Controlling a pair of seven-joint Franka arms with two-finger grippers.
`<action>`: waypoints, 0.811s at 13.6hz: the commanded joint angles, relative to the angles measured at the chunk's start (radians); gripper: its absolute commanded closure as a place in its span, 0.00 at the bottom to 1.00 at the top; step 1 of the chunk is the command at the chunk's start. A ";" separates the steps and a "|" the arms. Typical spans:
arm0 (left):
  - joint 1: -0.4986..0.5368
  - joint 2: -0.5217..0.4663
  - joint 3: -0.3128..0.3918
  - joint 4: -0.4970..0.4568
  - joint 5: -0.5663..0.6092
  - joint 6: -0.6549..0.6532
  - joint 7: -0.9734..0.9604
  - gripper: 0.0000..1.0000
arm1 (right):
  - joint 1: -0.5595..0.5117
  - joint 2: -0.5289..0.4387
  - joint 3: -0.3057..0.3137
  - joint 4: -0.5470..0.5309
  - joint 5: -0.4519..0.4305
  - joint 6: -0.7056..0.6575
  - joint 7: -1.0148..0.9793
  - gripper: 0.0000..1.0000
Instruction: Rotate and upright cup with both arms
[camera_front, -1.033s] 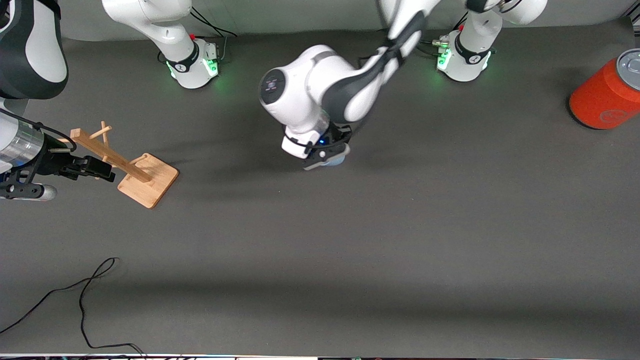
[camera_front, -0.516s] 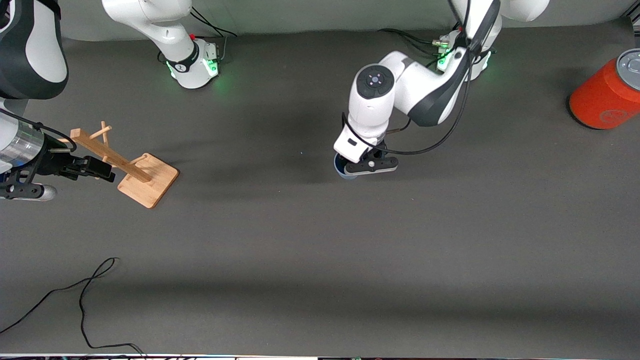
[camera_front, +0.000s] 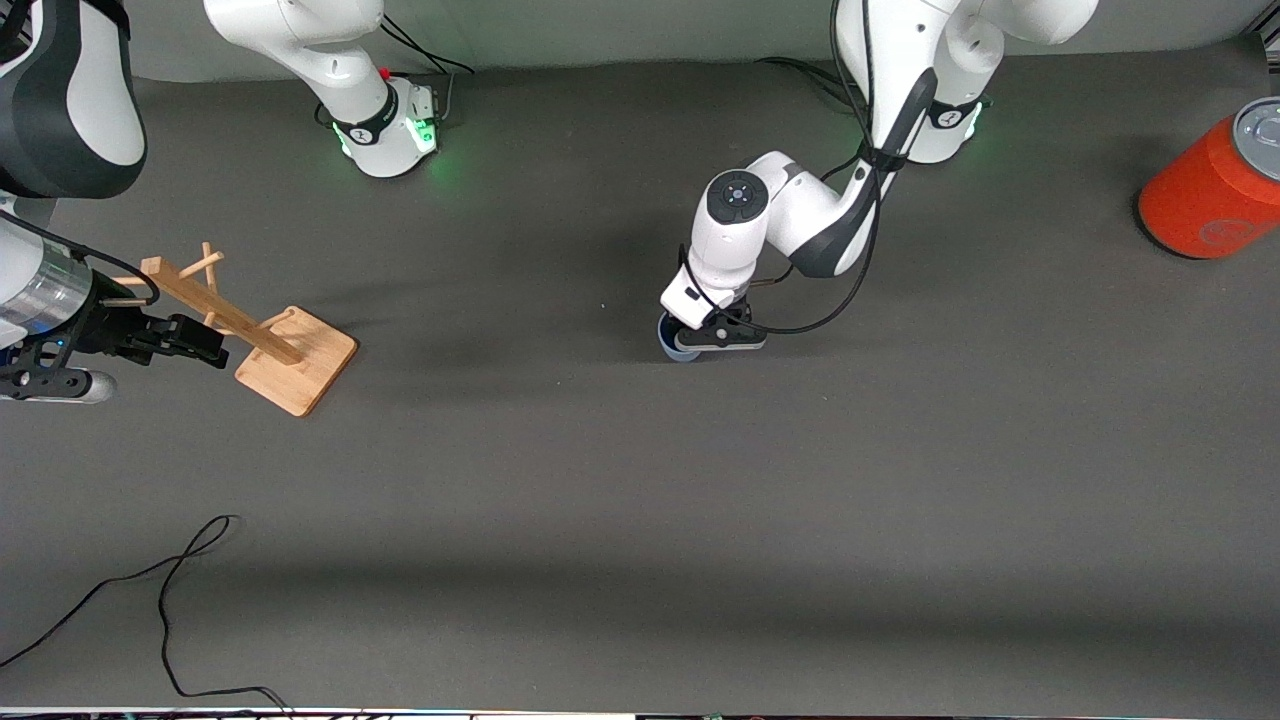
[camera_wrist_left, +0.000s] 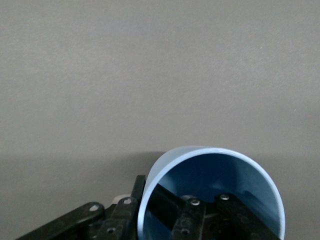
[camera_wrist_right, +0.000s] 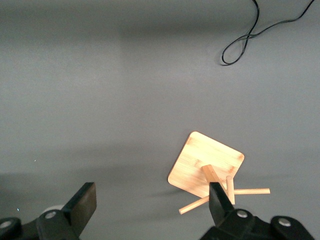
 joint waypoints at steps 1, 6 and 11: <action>-0.009 0.012 0.009 0.003 -0.008 0.023 0.005 1.00 | 0.007 -0.010 -0.003 -0.009 -0.016 0.014 0.009 0.00; -0.008 0.027 0.009 0.003 -0.009 0.023 0.005 0.86 | 0.007 -0.010 -0.004 -0.010 -0.014 0.014 0.010 0.00; -0.005 0.003 0.009 0.008 -0.008 0.005 0.007 0.04 | 0.007 -0.010 -0.004 -0.010 -0.016 0.018 0.012 0.00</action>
